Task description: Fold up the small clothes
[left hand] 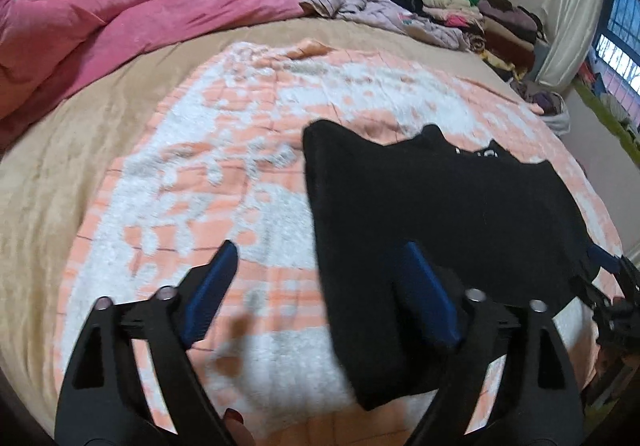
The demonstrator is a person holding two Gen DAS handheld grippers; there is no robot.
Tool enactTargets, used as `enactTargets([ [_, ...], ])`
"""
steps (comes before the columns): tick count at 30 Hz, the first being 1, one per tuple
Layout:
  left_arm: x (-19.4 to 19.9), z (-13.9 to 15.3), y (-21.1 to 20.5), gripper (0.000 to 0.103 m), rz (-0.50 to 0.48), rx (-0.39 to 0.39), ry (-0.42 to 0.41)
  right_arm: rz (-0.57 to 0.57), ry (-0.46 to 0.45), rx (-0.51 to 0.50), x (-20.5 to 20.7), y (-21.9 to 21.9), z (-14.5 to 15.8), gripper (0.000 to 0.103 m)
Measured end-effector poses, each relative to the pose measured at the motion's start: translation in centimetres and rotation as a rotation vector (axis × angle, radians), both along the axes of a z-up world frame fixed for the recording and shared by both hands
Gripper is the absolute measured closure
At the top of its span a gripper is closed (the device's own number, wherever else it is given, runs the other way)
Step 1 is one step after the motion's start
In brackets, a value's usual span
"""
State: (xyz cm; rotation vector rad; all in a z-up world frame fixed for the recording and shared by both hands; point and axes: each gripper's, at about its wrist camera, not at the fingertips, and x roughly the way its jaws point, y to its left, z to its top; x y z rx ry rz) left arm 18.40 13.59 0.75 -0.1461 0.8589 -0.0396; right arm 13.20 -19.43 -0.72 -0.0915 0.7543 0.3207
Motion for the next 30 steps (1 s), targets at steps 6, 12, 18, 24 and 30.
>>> enactTargets([
  [6, -0.2, 1.1, 1.5, 0.011, 0.030, -0.006, -0.017, 0.087, -0.053, -0.006, -1.6, 3.9, 1.8, 0.005],
  [12, -0.7, 2.5, 2.1, 0.010, 0.041, -0.008, -0.053, 0.144, -0.090, -0.040, -2.9, 7.0, 2.3, 0.005],
  [18, -0.5, 2.8, 3.0, 0.010, 0.057, -0.019, -0.058, 0.199, -0.101, -0.086, -3.9, 9.4, 2.0, 0.005],
  [24, 0.2, 2.3, 3.6, 0.010, 0.077, -0.019, -0.048, 0.267, -0.113, -0.156, -5.1, 12.1, 1.0, 0.005],
  [30, 0.9, 1.5, 3.9, 0.010, 0.086, -0.026, -0.028, 0.304, -0.101, -0.212, -5.2, 14.0, -0.4, 0.005],
])
